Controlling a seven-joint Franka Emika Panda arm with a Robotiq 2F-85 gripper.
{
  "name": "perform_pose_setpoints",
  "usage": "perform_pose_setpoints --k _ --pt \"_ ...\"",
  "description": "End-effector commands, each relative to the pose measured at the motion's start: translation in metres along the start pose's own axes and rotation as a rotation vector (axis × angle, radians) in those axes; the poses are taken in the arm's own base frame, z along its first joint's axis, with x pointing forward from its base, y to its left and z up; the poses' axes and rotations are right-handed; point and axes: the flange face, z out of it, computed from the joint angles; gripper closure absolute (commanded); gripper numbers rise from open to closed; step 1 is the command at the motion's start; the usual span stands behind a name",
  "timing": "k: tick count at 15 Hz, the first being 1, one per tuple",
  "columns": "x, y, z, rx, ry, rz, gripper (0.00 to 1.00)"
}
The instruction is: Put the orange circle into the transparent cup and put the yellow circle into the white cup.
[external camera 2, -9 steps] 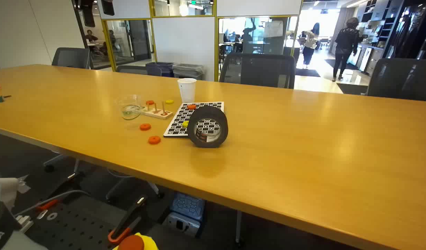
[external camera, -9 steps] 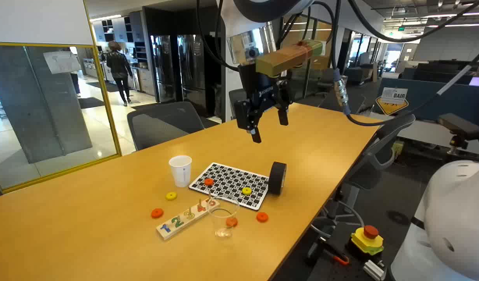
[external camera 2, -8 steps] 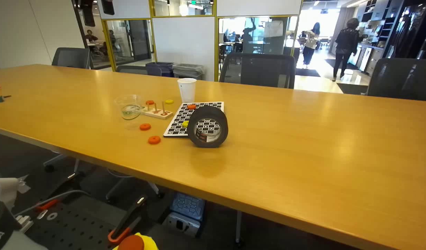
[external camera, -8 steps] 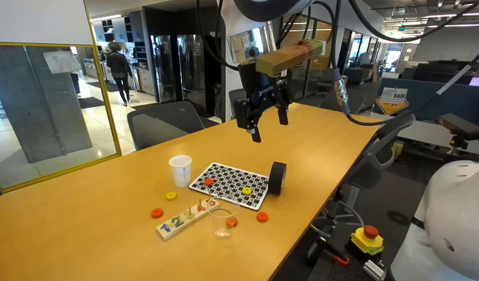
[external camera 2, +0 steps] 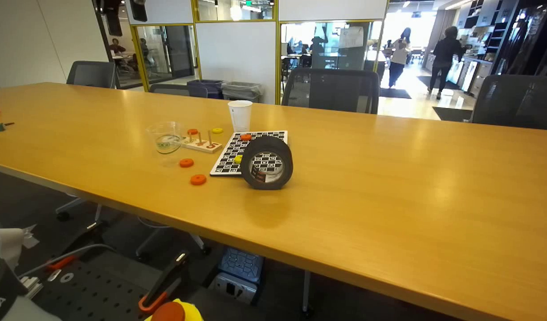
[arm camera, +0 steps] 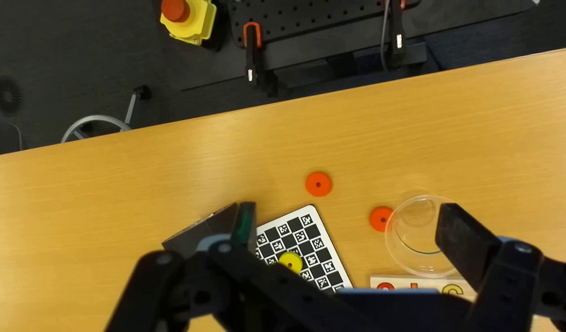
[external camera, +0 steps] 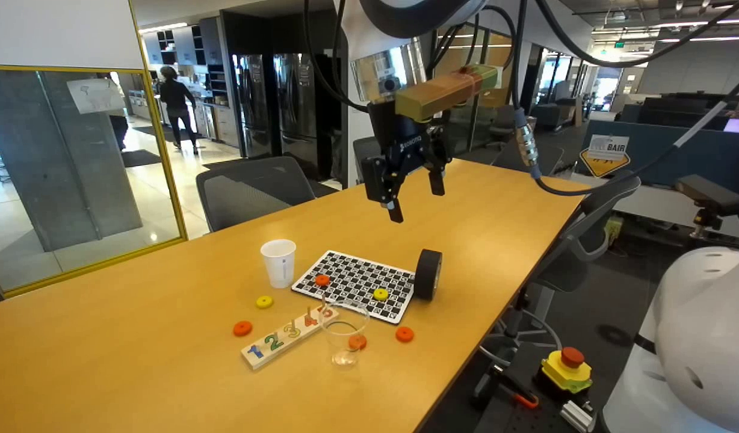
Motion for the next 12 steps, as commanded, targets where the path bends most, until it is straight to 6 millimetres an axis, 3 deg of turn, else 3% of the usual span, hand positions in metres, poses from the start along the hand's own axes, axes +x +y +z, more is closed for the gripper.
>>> perform_pose_setpoints --k 1,7,12 --pt "0.003 -0.002 0.035 0.033 0.026 0.016 0.0" --pt "0.009 0.008 0.128 0.154 0.08 0.134 0.0" --pt "0.015 0.03 0.19 0.206 0.094 0.165 0.0"
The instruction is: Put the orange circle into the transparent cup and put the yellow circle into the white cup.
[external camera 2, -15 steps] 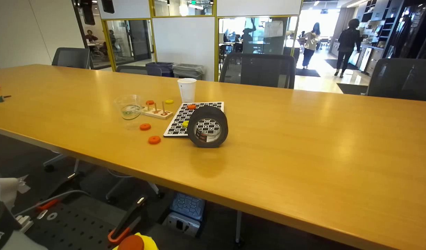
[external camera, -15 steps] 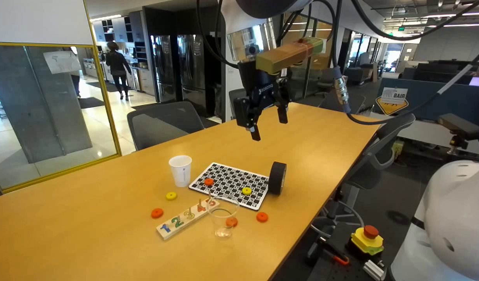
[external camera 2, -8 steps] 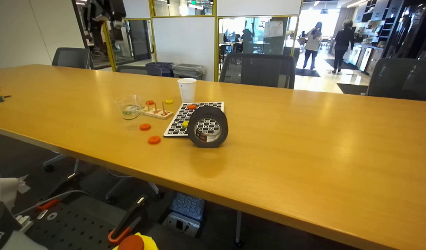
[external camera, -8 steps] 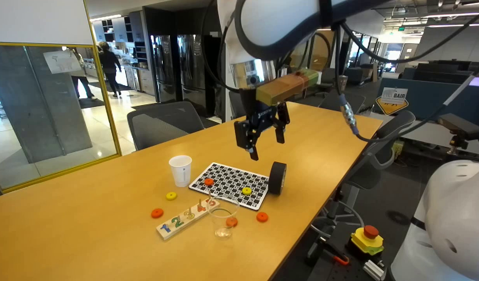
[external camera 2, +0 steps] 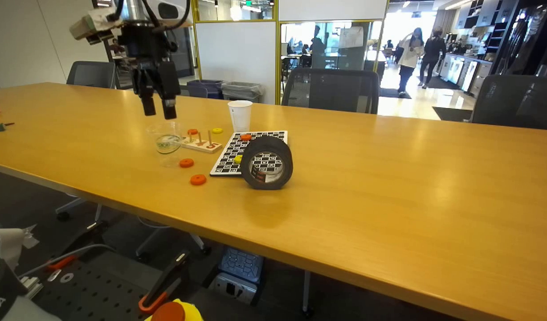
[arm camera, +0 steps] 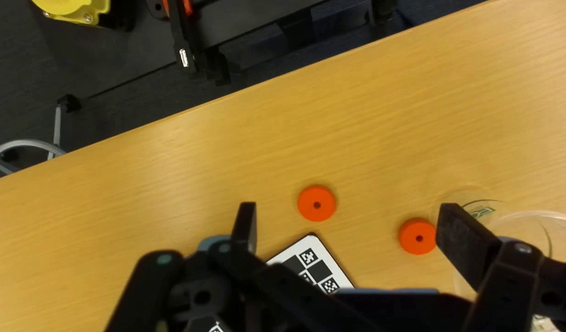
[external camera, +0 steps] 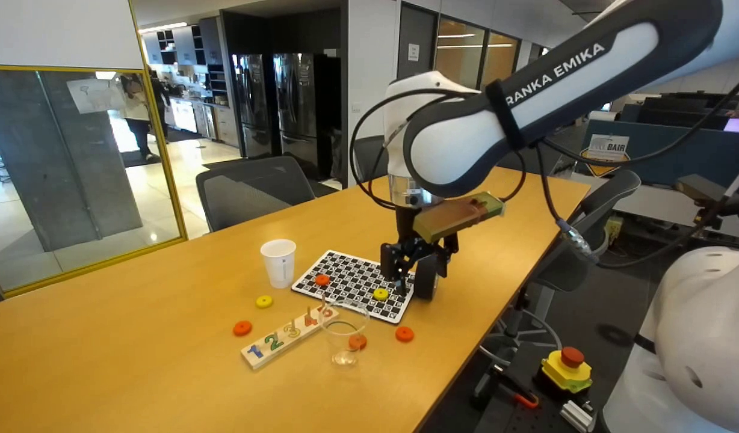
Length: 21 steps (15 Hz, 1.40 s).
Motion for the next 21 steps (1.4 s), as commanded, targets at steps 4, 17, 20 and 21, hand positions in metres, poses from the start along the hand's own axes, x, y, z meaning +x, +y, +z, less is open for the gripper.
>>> perform_pose_setpoints --k 4,17,20,21 --pt "0.021 0.028 0.053 0.111 0.063 -0.008 0.0" --pt "0.058 0.019 0.146 0.216 -0.008 -0.058 0.0" --pt "0.065 0.016 0.157 0.207 -0.015 -0.059 0.0" --pt "0.068 0.017 0.159 0.209 -0.016 -0.054 0.0"
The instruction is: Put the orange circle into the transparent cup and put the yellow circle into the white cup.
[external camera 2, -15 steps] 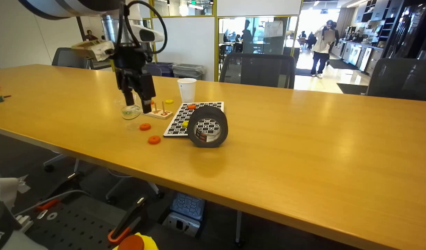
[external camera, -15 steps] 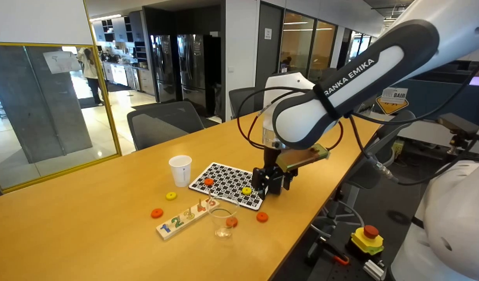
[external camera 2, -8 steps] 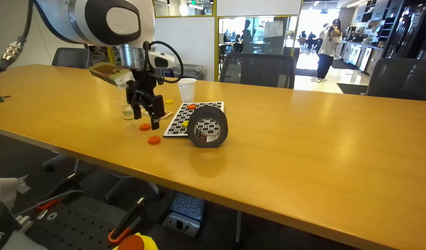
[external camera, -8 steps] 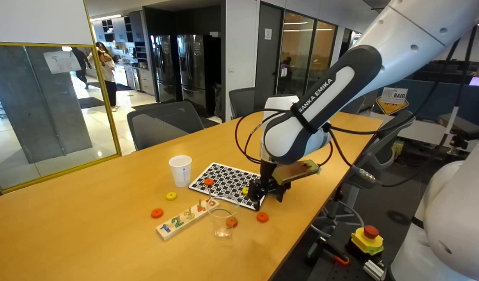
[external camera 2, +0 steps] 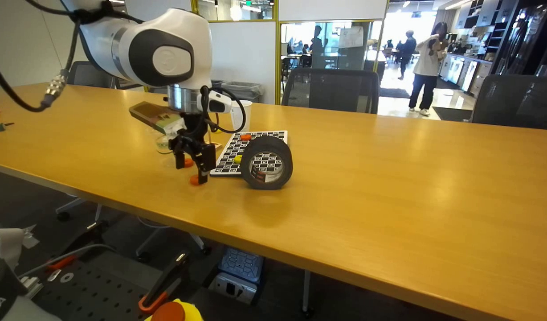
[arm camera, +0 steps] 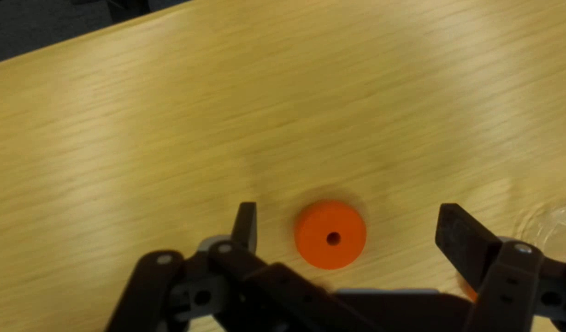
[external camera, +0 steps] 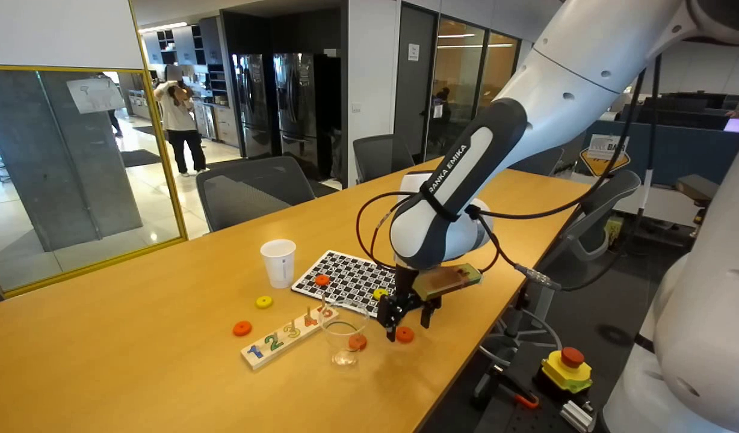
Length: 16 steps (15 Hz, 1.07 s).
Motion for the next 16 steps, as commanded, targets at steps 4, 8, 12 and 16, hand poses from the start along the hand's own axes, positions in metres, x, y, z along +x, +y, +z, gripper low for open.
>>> perform_pose_setpoints --k 4,8,12,16 --pt "0.018 0.0 0.01 0.02 0.031 0.014 0.0" --pt "0.012 -0.001 0.01 0.016 0.055 0.024 0.0" --pt "0.006 0.0 0.009 0.012 0.071 0.03 0.0" --pt "0.003 0.0 0.009 0.009 0.072 0.038 0.41"
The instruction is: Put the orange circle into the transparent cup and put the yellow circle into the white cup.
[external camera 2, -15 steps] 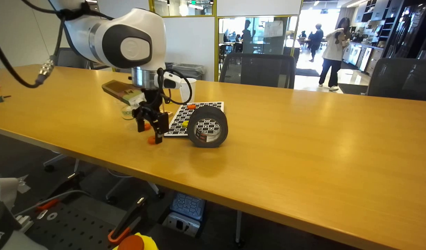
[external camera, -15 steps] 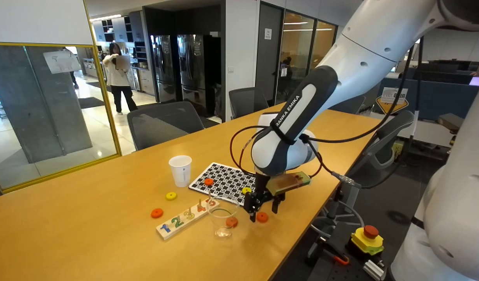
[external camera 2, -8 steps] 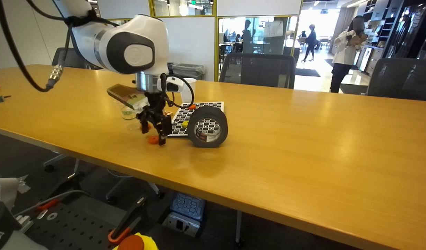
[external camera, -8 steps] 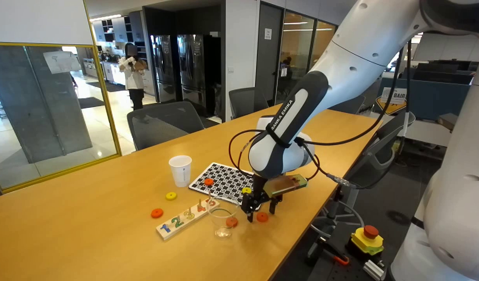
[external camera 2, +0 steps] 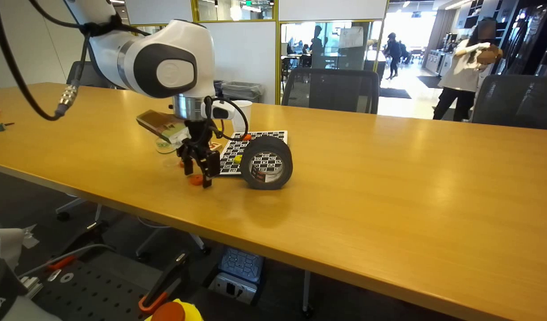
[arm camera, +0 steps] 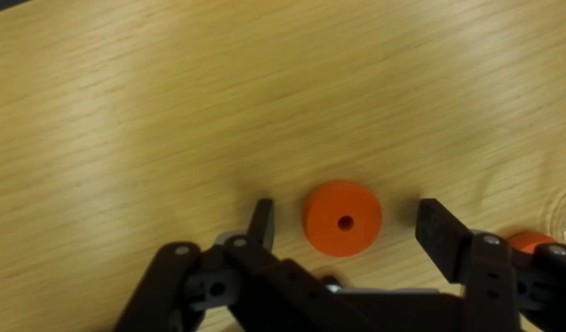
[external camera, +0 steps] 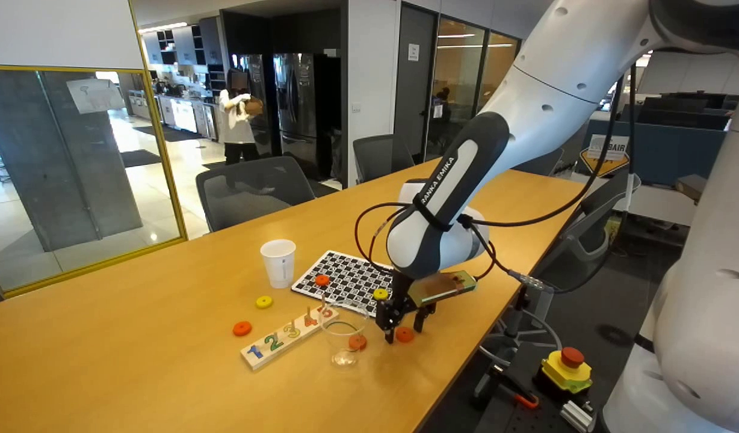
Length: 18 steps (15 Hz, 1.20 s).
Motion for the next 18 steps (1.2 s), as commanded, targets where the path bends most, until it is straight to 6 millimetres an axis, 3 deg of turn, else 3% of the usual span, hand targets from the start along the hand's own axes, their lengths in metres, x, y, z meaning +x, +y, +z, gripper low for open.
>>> perform_pose_setpoints --k 1,5,6,9,12,18 --pt "-0.006 -0.003 -0.007 0.005 0.028 0.018 0.5" --pt "-0.009 -0.003 -0.013 -0.011 0.022 0.053 0.8" --pt "-0.009 -0.003 -0.015 -0.024 0.024 0.072 0.75" --pt "-0.009 -0.007 -0.033 -0.094 0.049 0.12 0.75" --pt "-0.013 -0.019 -0.067 -0.159 0.085 0.113 0.75" --pt "-0.017 -0.066 -0.134 -0.127 0.193 -0.022 0.75"
